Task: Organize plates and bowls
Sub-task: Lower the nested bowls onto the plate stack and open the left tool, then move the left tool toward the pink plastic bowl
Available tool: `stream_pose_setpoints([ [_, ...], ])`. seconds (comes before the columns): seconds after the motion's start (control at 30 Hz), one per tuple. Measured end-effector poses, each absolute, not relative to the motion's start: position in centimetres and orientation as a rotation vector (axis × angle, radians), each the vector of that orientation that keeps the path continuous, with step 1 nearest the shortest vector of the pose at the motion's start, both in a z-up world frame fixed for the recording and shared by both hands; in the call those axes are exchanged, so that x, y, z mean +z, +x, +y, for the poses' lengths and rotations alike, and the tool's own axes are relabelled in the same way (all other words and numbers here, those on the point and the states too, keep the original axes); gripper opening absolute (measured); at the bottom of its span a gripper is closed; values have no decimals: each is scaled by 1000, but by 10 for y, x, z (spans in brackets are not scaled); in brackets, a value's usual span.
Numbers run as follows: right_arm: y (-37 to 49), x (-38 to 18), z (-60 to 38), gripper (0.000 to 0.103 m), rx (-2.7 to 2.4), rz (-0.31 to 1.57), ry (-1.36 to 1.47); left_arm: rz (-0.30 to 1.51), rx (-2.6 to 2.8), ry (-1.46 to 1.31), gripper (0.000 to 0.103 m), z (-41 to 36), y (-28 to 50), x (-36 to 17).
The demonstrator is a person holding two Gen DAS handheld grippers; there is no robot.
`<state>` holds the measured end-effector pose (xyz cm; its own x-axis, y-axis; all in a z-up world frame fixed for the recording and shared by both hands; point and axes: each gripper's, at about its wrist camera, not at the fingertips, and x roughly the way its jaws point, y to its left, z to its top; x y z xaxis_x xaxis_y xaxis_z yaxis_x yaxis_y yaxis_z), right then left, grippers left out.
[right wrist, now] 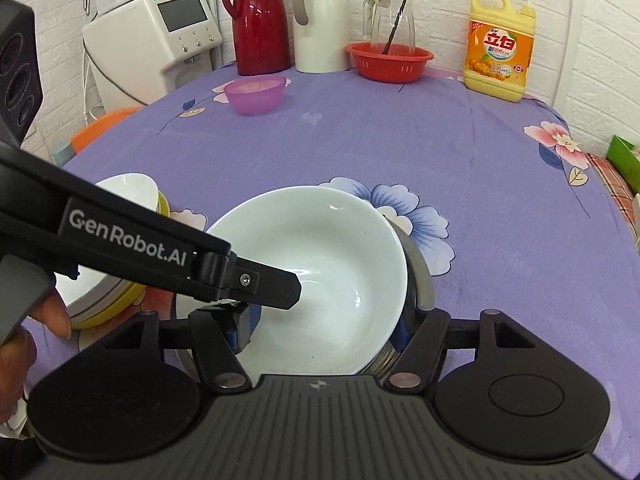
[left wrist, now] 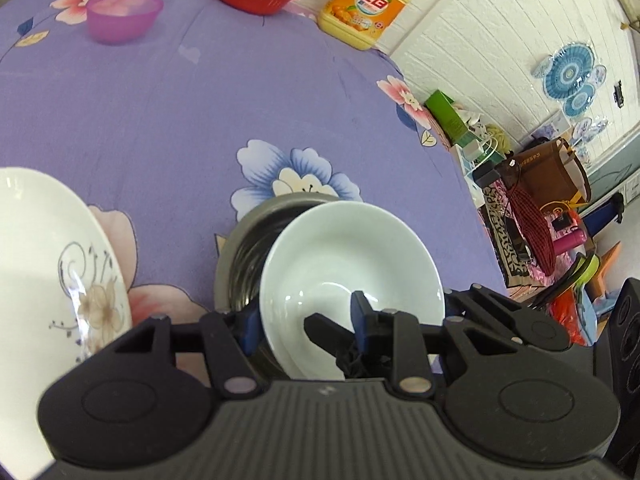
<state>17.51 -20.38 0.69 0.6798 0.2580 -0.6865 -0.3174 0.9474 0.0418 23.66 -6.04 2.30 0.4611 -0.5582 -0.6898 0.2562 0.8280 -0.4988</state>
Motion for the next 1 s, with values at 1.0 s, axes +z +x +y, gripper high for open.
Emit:
stream_pose_setpoints([
  [1.0,208,25,-248,103,231,702,184,785,-213,-299,74,109,287,56],
])
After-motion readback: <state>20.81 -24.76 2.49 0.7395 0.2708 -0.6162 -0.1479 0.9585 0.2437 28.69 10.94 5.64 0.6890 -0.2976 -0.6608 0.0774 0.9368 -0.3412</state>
